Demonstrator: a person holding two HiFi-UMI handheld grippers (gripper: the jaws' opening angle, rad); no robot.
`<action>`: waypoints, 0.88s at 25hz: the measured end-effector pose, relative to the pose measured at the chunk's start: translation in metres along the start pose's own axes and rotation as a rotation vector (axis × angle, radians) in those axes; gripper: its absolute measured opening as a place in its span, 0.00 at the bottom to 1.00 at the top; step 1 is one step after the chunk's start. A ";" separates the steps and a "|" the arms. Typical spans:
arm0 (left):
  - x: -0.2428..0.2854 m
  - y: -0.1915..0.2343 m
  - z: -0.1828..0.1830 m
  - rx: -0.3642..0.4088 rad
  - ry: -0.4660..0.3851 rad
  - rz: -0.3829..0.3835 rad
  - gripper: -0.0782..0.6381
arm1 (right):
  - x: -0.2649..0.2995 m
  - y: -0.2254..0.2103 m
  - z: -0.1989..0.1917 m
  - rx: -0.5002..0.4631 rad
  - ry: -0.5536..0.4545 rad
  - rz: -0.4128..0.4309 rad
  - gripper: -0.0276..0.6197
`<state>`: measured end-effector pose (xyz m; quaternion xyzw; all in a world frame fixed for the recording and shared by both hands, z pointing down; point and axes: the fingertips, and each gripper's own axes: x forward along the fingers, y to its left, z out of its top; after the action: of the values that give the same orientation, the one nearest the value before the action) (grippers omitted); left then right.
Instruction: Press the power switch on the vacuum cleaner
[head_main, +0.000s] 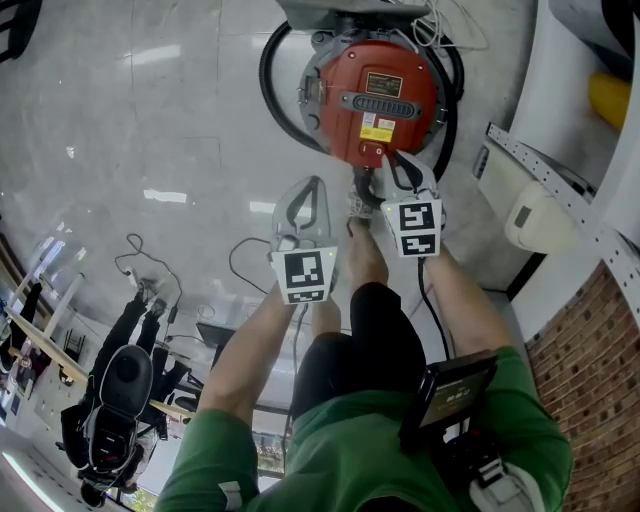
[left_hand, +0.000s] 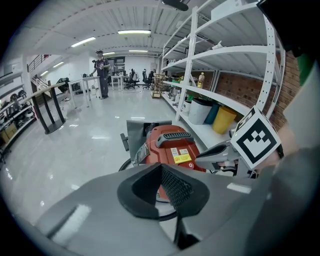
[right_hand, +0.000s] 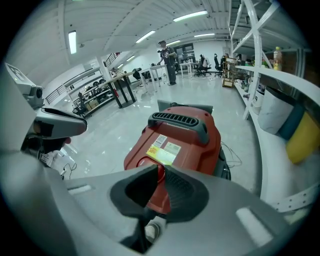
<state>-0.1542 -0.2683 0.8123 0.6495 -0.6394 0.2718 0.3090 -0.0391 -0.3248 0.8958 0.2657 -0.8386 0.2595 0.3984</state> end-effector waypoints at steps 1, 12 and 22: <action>0.000 0.001 0.000 -0.001 0.000 0.001 0.12 | 0.002 0.000 -0.002 0.001 0.008 -0.001 0.09; 0.003 0.003 -0.003 -0.004 0.008 0.004 0.12 | 0.006 -0.005 -0.005 0.025 0.025 -0.001 0.09; 0.007 0.003 -0.002 -0.004 0.011 0.002 0.12 | 0.008 -0.003 -0.004 -0.003 0.031 -0.010 0.09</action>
<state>-0.1567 -0.2716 0.8186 0.6467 -0.6388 0.2744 0.3138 -0.0388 -0.3262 0.9050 0.2651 -0.8315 0.2604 0.4129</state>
